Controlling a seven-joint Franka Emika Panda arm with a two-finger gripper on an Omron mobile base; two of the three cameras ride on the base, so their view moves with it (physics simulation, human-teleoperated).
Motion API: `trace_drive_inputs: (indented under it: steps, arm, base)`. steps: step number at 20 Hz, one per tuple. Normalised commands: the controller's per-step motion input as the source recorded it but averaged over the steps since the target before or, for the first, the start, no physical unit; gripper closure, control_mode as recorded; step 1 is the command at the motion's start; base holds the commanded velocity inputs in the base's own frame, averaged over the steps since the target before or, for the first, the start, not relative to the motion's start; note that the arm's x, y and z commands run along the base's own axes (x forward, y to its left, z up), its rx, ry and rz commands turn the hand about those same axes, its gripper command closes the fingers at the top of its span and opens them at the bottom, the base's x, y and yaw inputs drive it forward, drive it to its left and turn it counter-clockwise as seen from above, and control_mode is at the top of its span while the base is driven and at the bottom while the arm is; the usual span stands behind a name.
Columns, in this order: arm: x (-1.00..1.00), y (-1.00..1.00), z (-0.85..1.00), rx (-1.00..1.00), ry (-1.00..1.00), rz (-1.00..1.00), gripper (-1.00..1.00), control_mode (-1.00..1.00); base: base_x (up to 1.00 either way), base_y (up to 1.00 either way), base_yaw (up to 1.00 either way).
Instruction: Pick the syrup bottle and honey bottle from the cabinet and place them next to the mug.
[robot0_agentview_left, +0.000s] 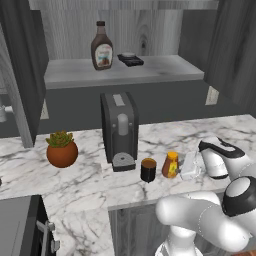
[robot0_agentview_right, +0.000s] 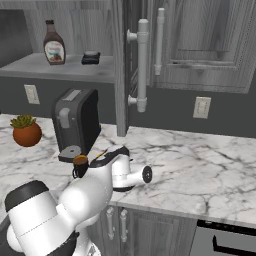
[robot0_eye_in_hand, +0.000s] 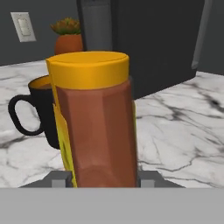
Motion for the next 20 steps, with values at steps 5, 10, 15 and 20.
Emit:
trace_drive_inputs:
  steps: [5, 10, 15, 20]
  arm:
    - [0.0, 0.0, 0.0, 0.0, 0.0, 0.0, -1.0, -1.0]
    - [-0.01, 0.0, 0.0, 0.0, 0.0, 0.0, -1.0, -1.0]
    - [0.0, 0.02, 0.0, 0.0, 0.0, 0.0, -1.0, -1.0]
    - [-0.05, 0.12, 0.29, 0.0, 0.0, 0.0, -1.0, -1.0]
  base:
    - [0.0, 0.0, 0.0]
    - [0.0, 0.0, 0.0]
    - [0.0, 0.0, 0.0]
    - [0.0, 0.0, 0.0]
